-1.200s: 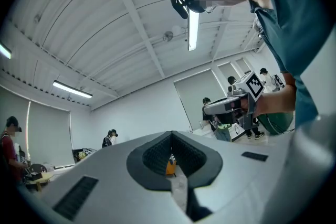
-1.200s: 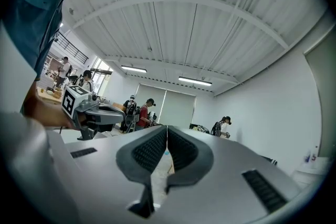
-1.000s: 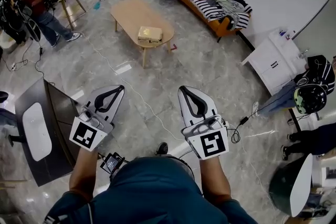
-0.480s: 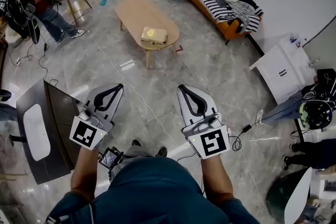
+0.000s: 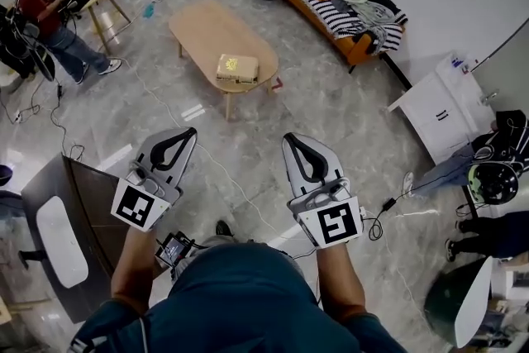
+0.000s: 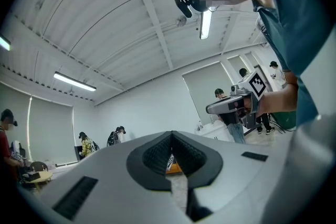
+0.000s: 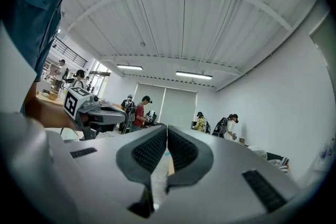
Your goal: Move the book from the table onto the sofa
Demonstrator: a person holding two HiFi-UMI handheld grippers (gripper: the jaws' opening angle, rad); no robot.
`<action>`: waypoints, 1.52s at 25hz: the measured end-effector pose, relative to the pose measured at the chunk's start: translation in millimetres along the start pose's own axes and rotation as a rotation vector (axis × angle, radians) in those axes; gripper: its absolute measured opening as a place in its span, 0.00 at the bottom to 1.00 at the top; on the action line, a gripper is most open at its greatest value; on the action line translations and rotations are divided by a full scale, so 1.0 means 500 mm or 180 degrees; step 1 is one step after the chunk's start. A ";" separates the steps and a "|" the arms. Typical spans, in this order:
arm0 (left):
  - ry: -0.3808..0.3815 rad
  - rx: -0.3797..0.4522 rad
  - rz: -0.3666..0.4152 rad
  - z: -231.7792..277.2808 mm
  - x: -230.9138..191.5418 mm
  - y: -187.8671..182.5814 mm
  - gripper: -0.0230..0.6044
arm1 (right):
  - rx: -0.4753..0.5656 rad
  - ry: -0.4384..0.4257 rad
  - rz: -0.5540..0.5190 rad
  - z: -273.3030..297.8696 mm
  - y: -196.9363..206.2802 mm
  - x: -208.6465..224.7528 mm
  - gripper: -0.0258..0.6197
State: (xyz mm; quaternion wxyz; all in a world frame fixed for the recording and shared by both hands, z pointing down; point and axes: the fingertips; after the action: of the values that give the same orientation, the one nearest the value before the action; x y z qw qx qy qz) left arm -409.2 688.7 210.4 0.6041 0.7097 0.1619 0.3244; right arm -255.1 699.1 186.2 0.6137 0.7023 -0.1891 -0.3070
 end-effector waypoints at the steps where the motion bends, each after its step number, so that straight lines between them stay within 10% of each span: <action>1: 0.0032 0.0021 -0.0011 0.008 -0.017 0.003 0.04 | -0.0006 0.0039 -0.0026 0.017 0.003 0.006 0.06; 14: 0.0196 -0.0035 -0.0111 0.140 -0.154 0.073 0.04 | -0.0157 0.0149 -0.0023 0.186 0.051 0.106 0.06; 38: -0.0200 -0.0254 -0.0100 0.494 -0.348 0.188 0.04 | -0.0127 -0.0328 0.0178 0.471 0.197 0.424 0.06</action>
State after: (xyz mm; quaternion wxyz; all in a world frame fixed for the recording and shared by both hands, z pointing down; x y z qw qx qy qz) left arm -390.8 374.2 240.3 0.6417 0.6922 0.1409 0.2986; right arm -243.7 370.0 226.6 0.6254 0.6677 -0.2338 -0.3292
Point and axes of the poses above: the fingertips, and each gripper's own axes: z forward along the fingers, x to its right, y out of its underside, and after that the axes turned 5 degrees about -y, right-handed
